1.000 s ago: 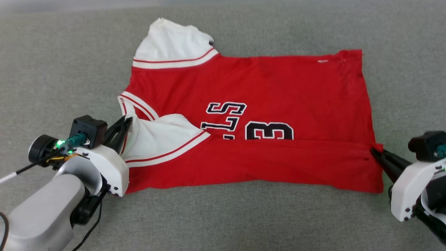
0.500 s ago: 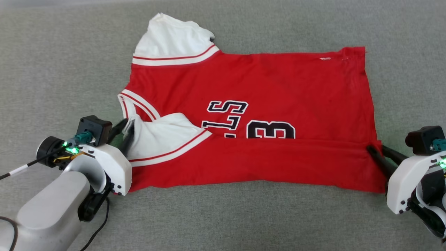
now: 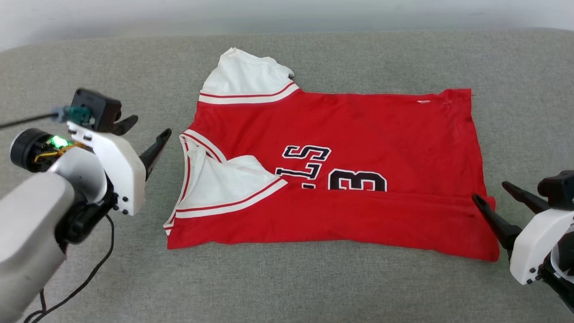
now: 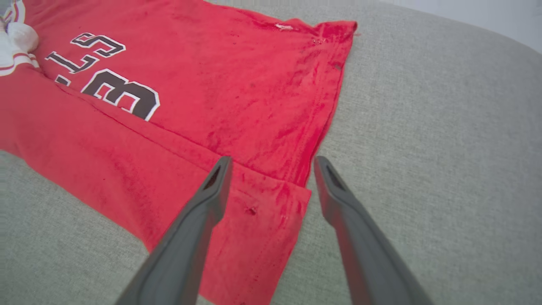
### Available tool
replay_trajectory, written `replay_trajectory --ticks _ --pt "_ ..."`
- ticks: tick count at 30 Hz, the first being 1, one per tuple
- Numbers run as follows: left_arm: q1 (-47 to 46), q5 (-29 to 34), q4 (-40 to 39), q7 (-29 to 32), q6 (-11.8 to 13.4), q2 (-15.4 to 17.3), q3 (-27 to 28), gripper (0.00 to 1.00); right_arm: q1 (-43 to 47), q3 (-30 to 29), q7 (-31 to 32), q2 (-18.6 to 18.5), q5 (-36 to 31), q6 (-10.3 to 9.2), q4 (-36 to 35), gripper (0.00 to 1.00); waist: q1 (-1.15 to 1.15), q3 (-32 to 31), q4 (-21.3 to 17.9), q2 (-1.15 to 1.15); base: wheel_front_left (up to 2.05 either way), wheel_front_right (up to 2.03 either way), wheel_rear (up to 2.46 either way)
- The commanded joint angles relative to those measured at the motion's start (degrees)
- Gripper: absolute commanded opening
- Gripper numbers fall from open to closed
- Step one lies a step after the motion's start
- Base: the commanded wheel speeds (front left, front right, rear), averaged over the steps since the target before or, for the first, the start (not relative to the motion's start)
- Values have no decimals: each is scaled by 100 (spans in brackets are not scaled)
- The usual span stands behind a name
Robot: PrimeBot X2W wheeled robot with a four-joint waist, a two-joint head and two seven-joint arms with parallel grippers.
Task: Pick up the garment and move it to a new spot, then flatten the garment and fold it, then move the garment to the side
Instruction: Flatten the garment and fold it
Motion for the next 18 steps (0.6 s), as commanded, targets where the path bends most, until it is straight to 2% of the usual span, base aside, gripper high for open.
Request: replay_trajectory --ticks 1,6,10,14,18 --pt "-107 -107 -111 321 -46 77 -50 100 61 -52 31 51 -32 -6 -65 100 0 -17 9 0 0 0 0" --pt "-375 -659 -511 1908 -198 310 -253 100 116 -142 157 131 -131 -6 -238 100 0 -41 8 0 0 0 0" --pt "-516 -966 -654 2880 -215 381 -442 100 95 -96 276 222 -169 -6 -331 100 0 -15 -52 0 0 0 0" --pt "-560 -1085 -627 3584 -172 394 -671 100 13 -9 407 267 -167 -6 -367 100 0 45 -130 0 0 0 0" --pt "-483 -1102 -473 4007 -165 344 -894 100 -89 79 458 314 -168 -6 -367 100 0 124 -224 0 0 0 0"
